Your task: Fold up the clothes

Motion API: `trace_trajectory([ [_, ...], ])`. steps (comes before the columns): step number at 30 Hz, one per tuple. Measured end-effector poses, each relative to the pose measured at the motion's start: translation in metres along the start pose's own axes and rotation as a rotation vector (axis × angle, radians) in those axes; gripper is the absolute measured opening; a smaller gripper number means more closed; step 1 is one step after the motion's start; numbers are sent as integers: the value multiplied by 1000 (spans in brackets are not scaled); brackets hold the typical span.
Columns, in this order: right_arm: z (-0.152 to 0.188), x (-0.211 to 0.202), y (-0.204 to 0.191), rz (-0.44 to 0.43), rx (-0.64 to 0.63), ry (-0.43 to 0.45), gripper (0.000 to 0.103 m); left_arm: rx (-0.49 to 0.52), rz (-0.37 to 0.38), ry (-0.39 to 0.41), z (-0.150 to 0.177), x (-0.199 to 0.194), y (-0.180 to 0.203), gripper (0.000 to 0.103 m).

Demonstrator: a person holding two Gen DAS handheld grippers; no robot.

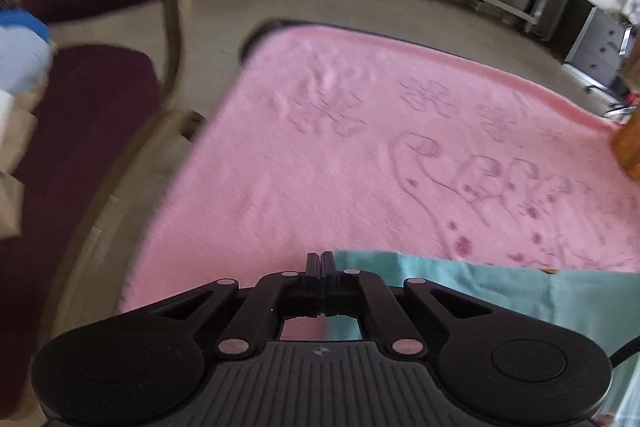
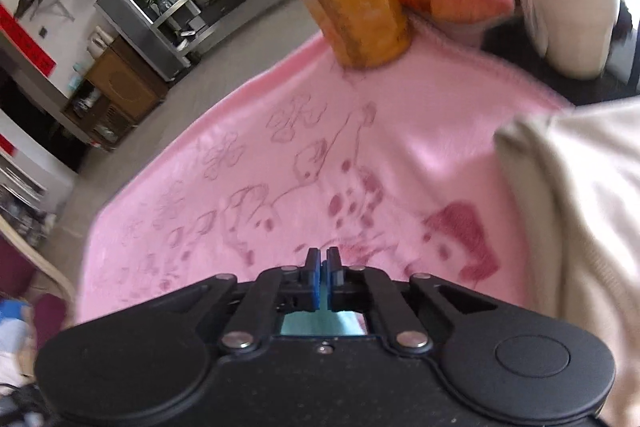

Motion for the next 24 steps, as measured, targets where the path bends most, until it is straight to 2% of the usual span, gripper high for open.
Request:
trace_trajectory([
  [1,-1,1,1,30,-19,5,2,-5,-29,-2,0,1,-5,0],
  [6,4,14,15,134,-49,-35,0,-44,-82,-43,3,9,-25,0],
  [7,3,13,21,157,-29,-30,0,-43,-69,-43,2,7,-26,3],
  [9,1,10,33,141,30,-41,3,-70,-12,-49,1,3,-23,7],
  [10,-1,7,37,105,74,-43,5,-84,18,-53,1,1,-21,21],
  [12,-3,-1,38,36,138,-32,6,-113,77,-60,0,-4,-17,39],
  [15,-3,-9,27,-29,143,-26,17,-139,147,-66,-1,-9,-12,42],
  [19,0,-9,13,-48,95,-25,17,-164,175,-104,-1,5,-9,41],
  [24,-1,-6,12,-48,98,-24,17,-203,272,-110,-6,15,-2,39],
])
Point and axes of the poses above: each gripper's, at about its wrist camera, not at the fingertips, and x roughly the way its jaws point, y to its right, z to its underside, the point moved 9 cm from there along x, roughly the way its jaws point, and after that the axes turned 4 degrees about -y, right-handed, at the moved point
